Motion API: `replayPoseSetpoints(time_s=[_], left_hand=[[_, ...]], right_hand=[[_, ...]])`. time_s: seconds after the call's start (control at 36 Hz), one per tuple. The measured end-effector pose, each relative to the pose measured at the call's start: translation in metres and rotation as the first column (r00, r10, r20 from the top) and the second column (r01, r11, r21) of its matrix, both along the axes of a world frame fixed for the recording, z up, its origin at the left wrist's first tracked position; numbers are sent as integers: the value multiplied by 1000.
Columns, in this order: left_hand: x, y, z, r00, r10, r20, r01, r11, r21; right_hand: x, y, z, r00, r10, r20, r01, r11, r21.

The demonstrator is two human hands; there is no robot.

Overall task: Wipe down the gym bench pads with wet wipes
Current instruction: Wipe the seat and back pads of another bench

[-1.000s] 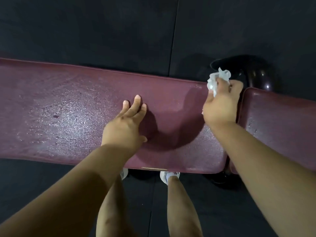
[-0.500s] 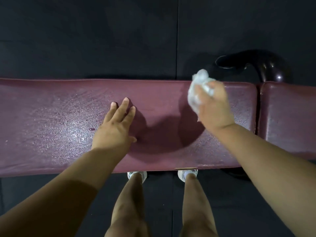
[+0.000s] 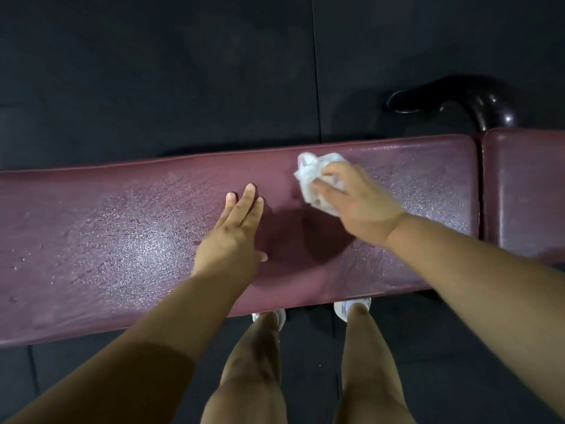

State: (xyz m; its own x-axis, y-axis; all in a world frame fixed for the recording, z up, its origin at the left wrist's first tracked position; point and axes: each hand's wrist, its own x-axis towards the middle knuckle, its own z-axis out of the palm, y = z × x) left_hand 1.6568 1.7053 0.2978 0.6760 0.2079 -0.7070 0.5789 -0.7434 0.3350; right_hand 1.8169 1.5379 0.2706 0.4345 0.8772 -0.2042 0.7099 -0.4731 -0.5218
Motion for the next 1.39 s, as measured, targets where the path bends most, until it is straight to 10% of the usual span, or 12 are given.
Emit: replayPoseSetpoints(time_s=[0.14,0.25,0.42,0.56,0.67,0.81,0.92,1.03,1.17,1.39], left_hand=[[-1,-4,-2,1000,-1,21,1,1000,5],[-2,-5,-2,999,5,35,-5,1000,-1],[-7,-3,-6,996,-12,94,11,1000,17],[-8,-4,-4,996,-16,86,14,1000,22],[-14,-10,0,996,-1,95,-5,998,63],[-36,-29,3,996,13,88,-24,992,123],[-57,-44,6,996,-3,86,-13,982,191],[-73,-48,5,1000,-5,18,3,990,143],[-70,-50,4,1000,2,-18,0,992,127],[-70,-55,1,1000,-5,-31,10,988,156]], right_hand=[[7,-23,12,741,-671,38,672,741,-19],[-40,-10,8,548,-831,100,834,551,11],[-129,1,8,961,-265,-77,263,964,-35],[-90,-47,-6,953,-149,-263,177,980,87],[-52,-81,-7,664,-685,-299,720,694,9],[-74,-74,-11,420,-898,128,906,424,0],[-139,-36,-10,574,-800,-172,818,571,71],[-168,-53,-5,985,-167,-30,169,984,62],[-117,-104,-14,994,-85,-70,89,994,67],[-104,-131,-6,510,-860,-15,860,510,-31]])
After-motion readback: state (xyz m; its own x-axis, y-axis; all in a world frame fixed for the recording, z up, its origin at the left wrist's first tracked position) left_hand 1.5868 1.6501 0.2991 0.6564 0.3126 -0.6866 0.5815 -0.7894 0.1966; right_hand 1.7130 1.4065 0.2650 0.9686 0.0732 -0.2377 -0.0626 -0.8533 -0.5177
